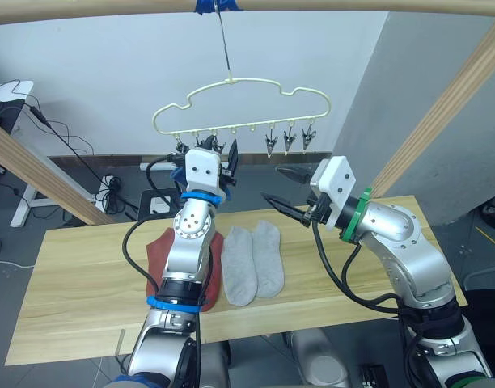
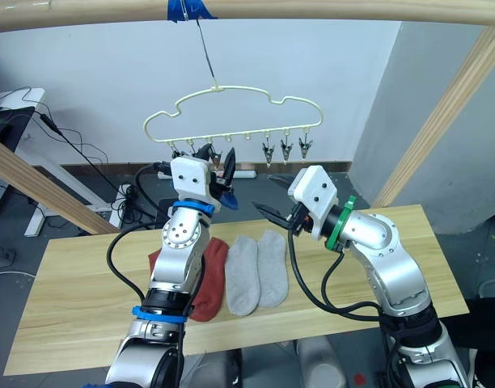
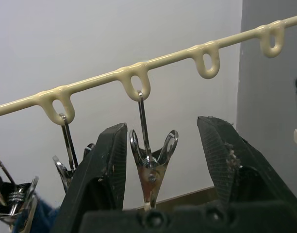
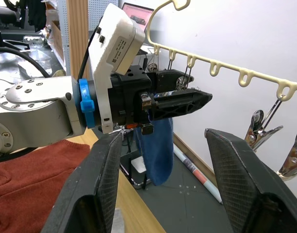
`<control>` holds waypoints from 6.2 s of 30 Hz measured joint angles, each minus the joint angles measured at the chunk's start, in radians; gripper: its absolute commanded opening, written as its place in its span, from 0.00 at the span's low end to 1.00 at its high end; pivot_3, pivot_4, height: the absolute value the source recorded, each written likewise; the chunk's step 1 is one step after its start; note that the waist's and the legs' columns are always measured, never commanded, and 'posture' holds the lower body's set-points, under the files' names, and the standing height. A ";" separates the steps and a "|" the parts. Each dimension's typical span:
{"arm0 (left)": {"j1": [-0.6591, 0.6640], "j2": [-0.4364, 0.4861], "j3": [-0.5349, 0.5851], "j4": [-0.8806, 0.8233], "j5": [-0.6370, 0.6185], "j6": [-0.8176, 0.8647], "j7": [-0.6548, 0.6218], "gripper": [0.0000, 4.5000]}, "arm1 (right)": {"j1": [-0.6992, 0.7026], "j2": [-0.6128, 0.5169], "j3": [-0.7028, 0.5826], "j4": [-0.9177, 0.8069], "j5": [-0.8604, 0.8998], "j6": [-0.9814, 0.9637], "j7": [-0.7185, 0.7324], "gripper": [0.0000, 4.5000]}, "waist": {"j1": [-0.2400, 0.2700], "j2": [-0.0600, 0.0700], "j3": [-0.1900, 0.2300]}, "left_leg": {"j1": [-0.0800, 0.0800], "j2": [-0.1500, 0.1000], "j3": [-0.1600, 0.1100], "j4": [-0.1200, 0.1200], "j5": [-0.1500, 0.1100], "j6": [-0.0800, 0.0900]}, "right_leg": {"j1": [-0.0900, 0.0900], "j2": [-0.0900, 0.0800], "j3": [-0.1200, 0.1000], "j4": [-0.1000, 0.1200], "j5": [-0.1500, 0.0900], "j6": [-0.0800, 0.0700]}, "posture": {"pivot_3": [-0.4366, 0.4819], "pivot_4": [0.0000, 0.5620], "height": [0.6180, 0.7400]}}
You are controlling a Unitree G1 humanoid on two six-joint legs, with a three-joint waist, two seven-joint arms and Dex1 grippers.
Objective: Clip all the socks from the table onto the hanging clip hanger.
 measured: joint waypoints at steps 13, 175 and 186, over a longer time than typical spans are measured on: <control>0.000 0.005 0.000 0.000 0.029 0.038 0.034 0.36 | 0.000 -0.002 0.000 0.000 0.024 0.000 -0.001 0.63 | 0.001 0.000 0.000 | 0.000 0.000 0.000 0.000 0.000 0.000 | 0.000 0.000 0.000 0.000 0.000 0.000 | 0.19 0.43 1.00; 0.058 0.220 0.071 -0.331 -0.373 0.480 -0.385 0.04 | -0.281 0.229 0.268 0.702 -0.444 -0.380 -0.046 0.00 | 0.029 0.000 0.003 | -0.001 0.001 0.000 -0.003 -0.002 -0.002 | -0.001 0.000 -0.001 -0.004 0.000 0.000 | 0.26 0.51 1.00; 0.065 0.223 0.075 -0.347 -0.375 0.492 -0.385 0.04 | -0.295 0.243 0.234 0.713 -0.443 -0.401 -0.085 0.00 | 0.028 0.000 0.003 | -0.001 0.001 0.000 -0.003 -0.002 -0.002 | -0.001 0.000 -0.001 -0.005 0.000 0.000 | 0.25 0.51 1.00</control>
